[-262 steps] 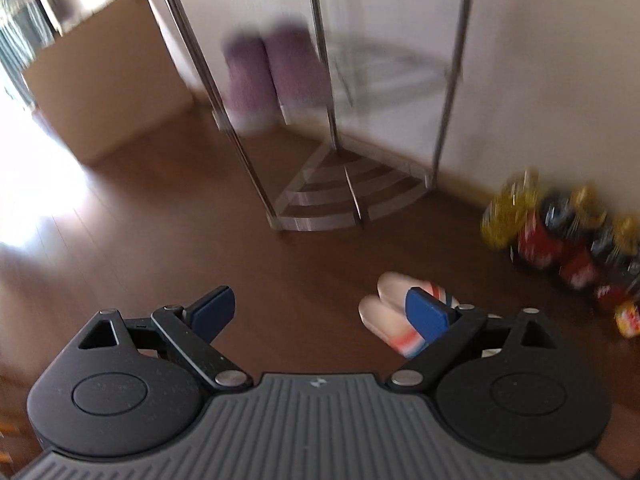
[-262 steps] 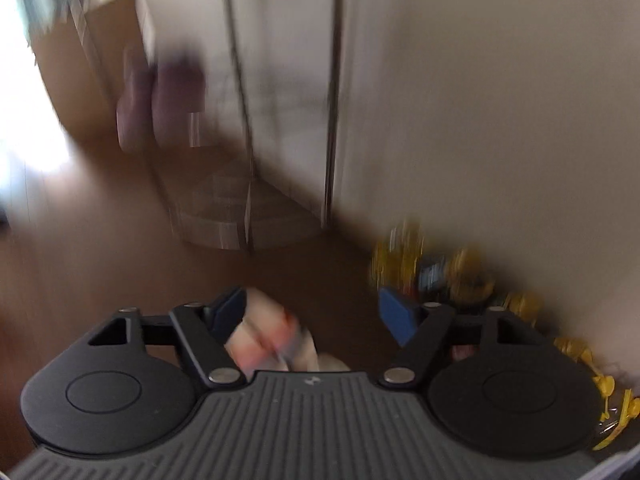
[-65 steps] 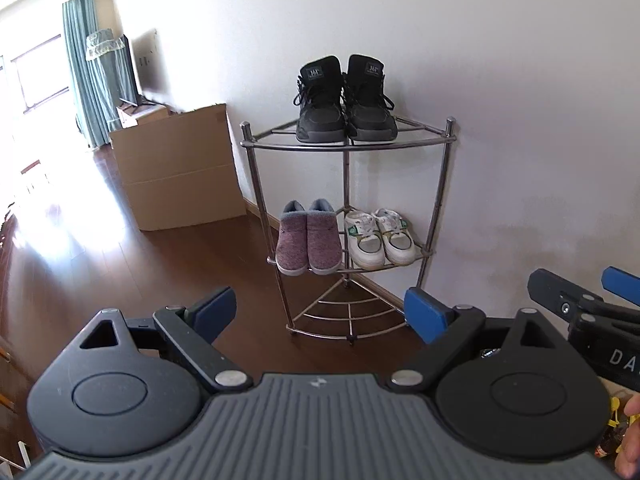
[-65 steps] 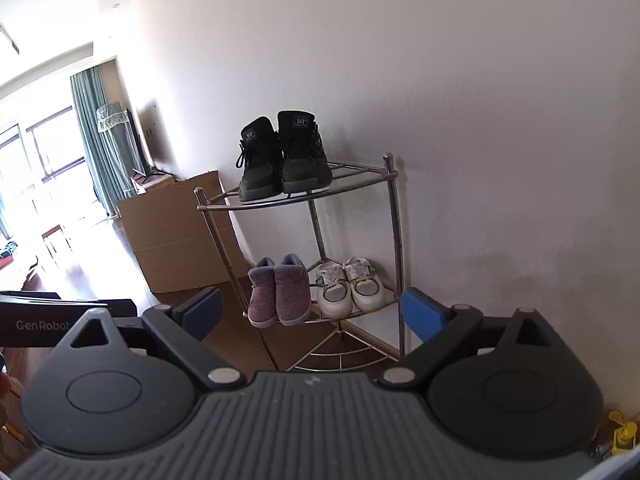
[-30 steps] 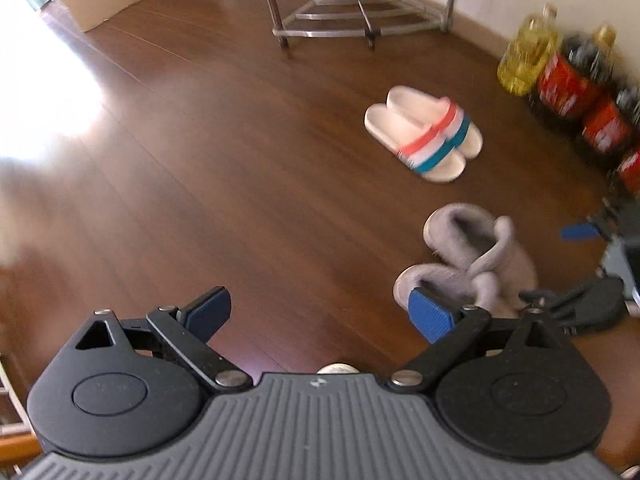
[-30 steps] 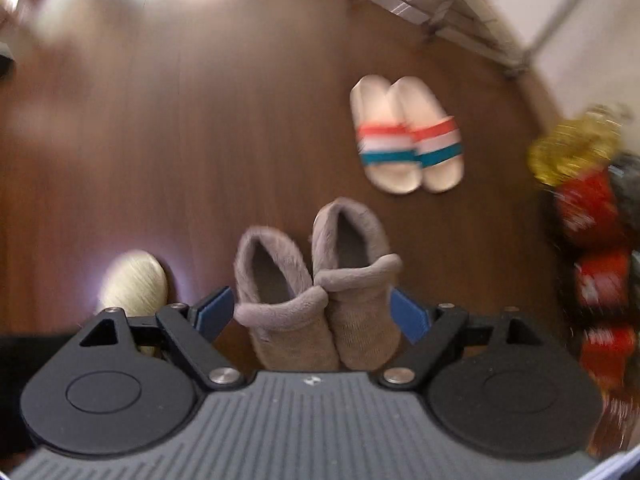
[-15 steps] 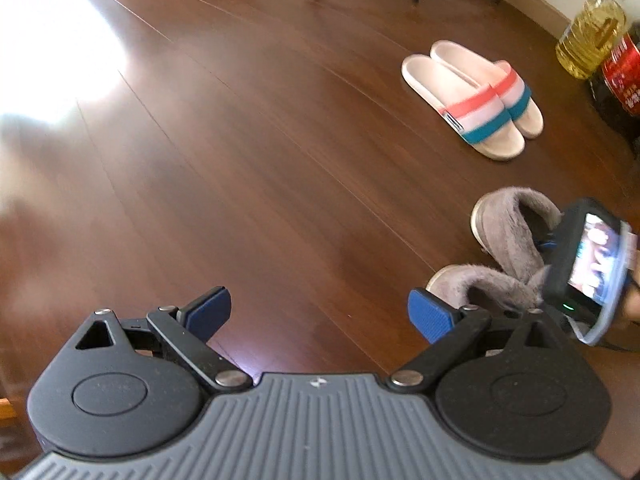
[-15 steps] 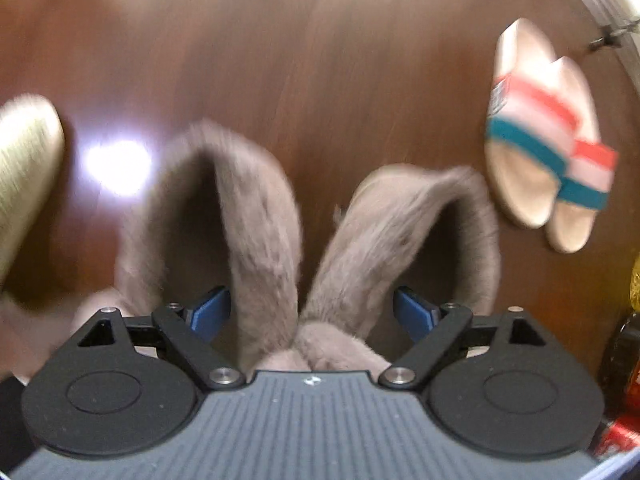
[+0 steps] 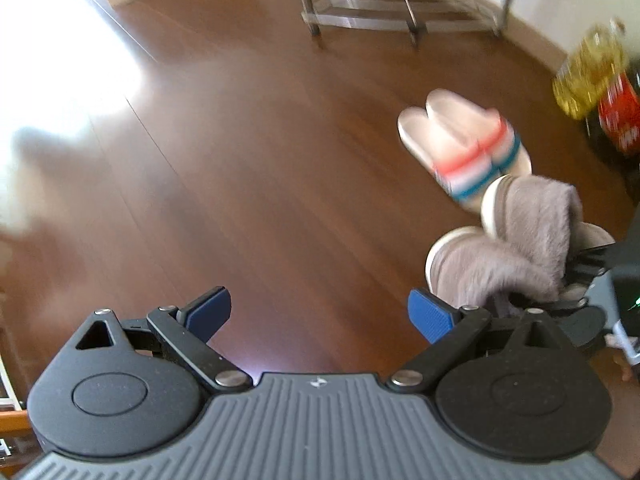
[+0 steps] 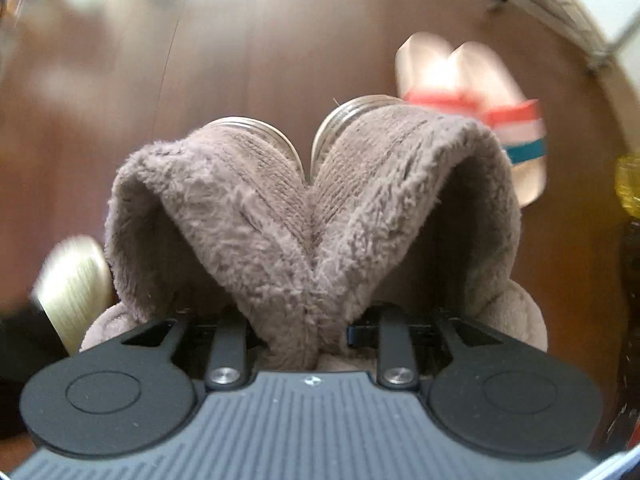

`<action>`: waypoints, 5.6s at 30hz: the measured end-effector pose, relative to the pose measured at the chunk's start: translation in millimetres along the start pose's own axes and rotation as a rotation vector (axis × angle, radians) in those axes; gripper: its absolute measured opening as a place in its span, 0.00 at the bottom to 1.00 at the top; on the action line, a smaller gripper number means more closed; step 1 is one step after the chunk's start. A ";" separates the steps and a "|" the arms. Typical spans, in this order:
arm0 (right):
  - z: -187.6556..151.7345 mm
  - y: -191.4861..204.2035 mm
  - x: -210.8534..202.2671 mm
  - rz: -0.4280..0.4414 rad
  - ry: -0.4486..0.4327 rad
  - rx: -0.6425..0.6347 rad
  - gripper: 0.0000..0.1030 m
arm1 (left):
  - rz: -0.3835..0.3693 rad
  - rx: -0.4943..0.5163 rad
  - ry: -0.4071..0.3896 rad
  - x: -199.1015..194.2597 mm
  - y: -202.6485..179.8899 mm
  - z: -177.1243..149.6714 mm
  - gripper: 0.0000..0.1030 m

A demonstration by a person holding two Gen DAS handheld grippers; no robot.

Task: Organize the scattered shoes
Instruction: 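Grasp both grey fuzzy slippers by their openings with the right gripper, then carry the grey slippers onto the rack's bottom shelf, then open the right gripper to release the grey slippers, then move the right gripper down to the striped slides on the floor, then grasp both striped slides by their straps with the right gripper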

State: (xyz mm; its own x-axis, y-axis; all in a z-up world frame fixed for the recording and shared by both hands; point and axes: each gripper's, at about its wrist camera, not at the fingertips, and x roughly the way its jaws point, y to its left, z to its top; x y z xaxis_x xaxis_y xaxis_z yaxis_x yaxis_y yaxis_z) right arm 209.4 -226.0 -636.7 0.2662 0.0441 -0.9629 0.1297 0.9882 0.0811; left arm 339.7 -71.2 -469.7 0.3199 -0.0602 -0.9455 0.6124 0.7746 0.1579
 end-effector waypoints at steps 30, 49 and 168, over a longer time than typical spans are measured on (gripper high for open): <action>528.6 -192.2 197.2 -0.299 -0.451 0.202 0.61 | -0.070 0.088 -0.384 314.2 34.2 256.6 0.94; 259.6 -169.1 187.5 -0.097 -0.414 0.120 0.19 | -0.124 0.479 -0.454 381.6 -75.2 224.7 0.92; 9.2 -198.1 200.3 0.031 -0.324 -0.168 0.54 | -0.652 1.831 -0.245 344.6 -274.1 86.3 0.41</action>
State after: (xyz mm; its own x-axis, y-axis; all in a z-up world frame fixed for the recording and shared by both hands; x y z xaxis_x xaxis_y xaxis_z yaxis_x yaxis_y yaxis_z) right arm 245.8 -414.3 -843.2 0.5597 0.0522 -0.8271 -0.0347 0.9986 0.0395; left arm 344.4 -358.6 -814.3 -0.2493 -0.2157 -0.9441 0.4950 -0.8663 0.0672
